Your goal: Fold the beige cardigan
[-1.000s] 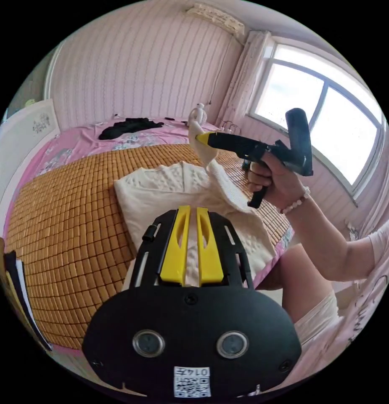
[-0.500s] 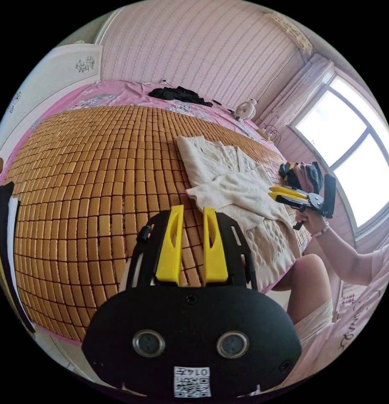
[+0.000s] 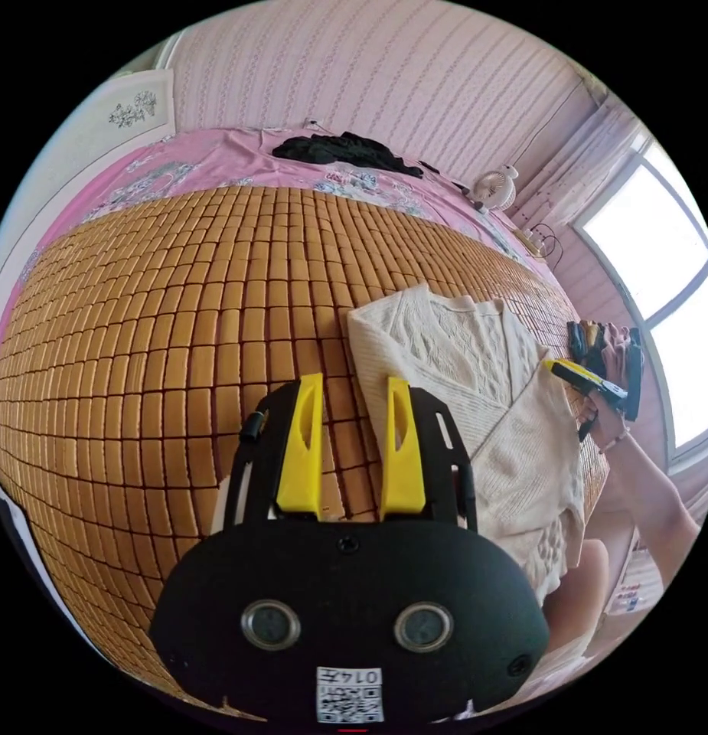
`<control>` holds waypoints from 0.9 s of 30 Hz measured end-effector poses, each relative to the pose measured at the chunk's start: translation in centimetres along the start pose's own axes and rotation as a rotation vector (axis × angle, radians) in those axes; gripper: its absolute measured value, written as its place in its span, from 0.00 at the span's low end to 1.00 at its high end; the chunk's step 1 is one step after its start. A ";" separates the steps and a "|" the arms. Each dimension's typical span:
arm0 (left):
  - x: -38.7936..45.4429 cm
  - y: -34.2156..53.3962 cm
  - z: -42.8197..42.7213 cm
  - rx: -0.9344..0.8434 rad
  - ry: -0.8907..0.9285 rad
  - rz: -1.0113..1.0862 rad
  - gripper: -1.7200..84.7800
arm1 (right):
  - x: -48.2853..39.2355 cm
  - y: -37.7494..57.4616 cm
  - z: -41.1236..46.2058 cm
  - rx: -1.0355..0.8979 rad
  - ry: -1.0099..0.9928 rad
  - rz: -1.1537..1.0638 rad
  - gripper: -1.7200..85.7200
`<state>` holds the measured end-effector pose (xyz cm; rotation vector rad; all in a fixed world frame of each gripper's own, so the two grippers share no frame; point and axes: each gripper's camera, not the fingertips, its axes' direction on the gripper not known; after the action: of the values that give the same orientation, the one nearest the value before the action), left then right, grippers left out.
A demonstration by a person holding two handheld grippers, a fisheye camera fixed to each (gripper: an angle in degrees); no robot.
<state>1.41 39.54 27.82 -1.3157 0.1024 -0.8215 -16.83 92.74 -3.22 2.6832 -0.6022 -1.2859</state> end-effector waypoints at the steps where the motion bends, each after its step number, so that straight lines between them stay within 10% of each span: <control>1: -0.2 -0.6 0.9 -0.023 -0.005 -0.017 0.15 | 0.1 -0.7 0.8 -0.034 -0.043 0.001 0.12; 16: 0.9 5.7 -11.6 0.153 0.219 0.234 0.01 | 2.9 8.9 -17.6 0.383 -0.375 -0.349 0.03; 27: 1.6 28.2 -15.8 -0.086 0.266 0.102 0.01 | 1.6 20.9 -16.0 -0.087 -0.148 -0.416 0.02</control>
<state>7.90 26.40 -0.97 -1.2650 0.4154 -0.9093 -9.97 71.72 11.26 2.7483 0.0106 -1.5719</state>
